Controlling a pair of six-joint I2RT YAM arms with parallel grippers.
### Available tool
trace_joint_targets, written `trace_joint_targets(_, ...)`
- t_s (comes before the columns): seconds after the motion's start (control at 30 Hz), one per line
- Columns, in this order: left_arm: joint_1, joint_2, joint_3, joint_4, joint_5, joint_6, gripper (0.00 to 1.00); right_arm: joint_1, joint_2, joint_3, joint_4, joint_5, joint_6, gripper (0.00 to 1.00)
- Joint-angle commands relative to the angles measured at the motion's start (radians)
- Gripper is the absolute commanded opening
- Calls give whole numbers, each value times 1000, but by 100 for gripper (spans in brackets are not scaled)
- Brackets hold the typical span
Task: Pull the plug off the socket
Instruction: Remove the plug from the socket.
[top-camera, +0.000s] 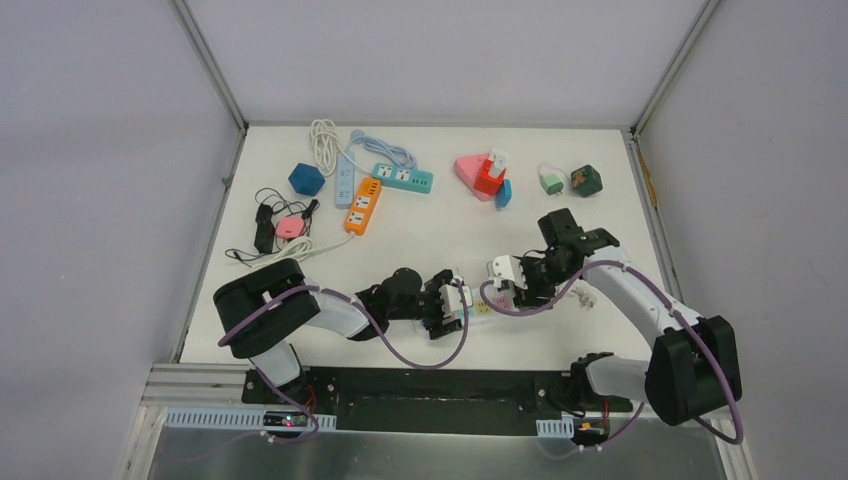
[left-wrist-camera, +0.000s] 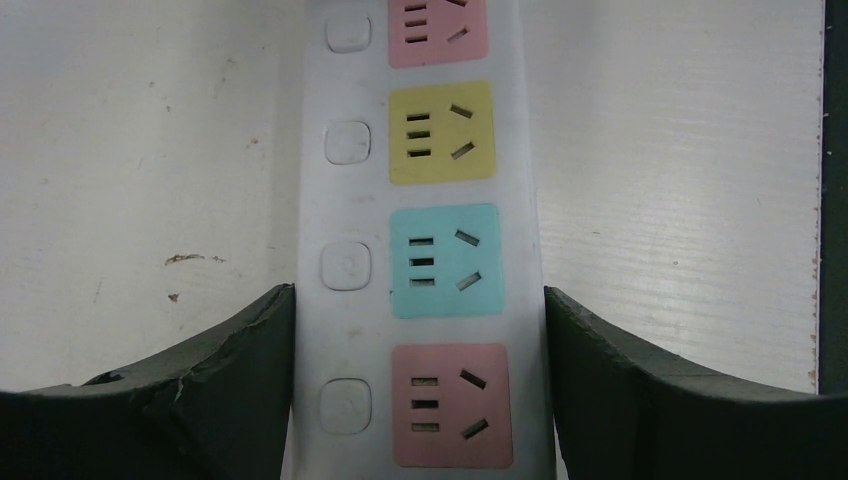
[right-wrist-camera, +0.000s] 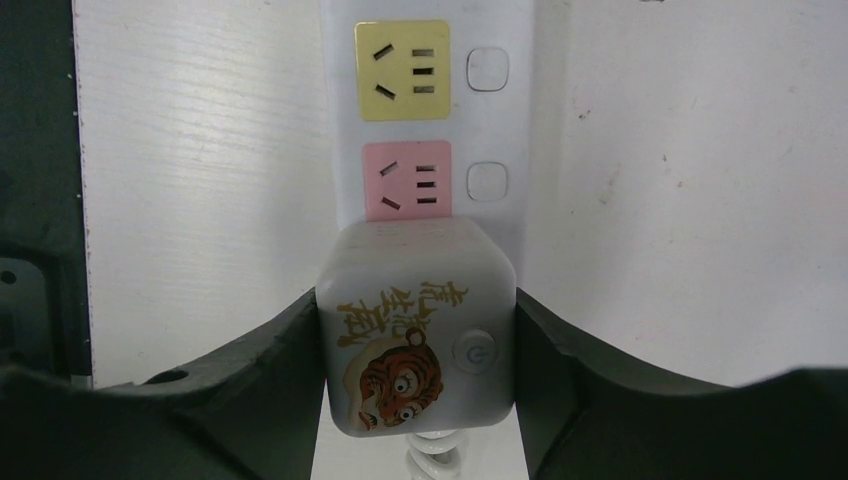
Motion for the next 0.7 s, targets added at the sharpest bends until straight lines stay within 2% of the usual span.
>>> trace_joint_targets(0.0,11,24,0,3,-12,-21,0,-6,74,65,-23,-136,90,0)
trace_joint_targets(0.1,11,21,-5,8,-7,-25,0,-41,121,91,-59,-126,79,0)
trace_joint_targets(0.23,12,12,-16,25,12,-39,0,-57,86,52,-41,-106,47,0)
trace_joint_targets(0.4,17,17,-16,29,22,-49,0,40,-14,-43,30,-84,-17,0)
trace_joint_targets(0.53,18,19,-16,30,17,-52,0,48,46,28,-32,-153,25,0)
trace_joint_targets(0.67,18,16,-20,29,15,-56,0,23,91,78,-31,-95,98,0)
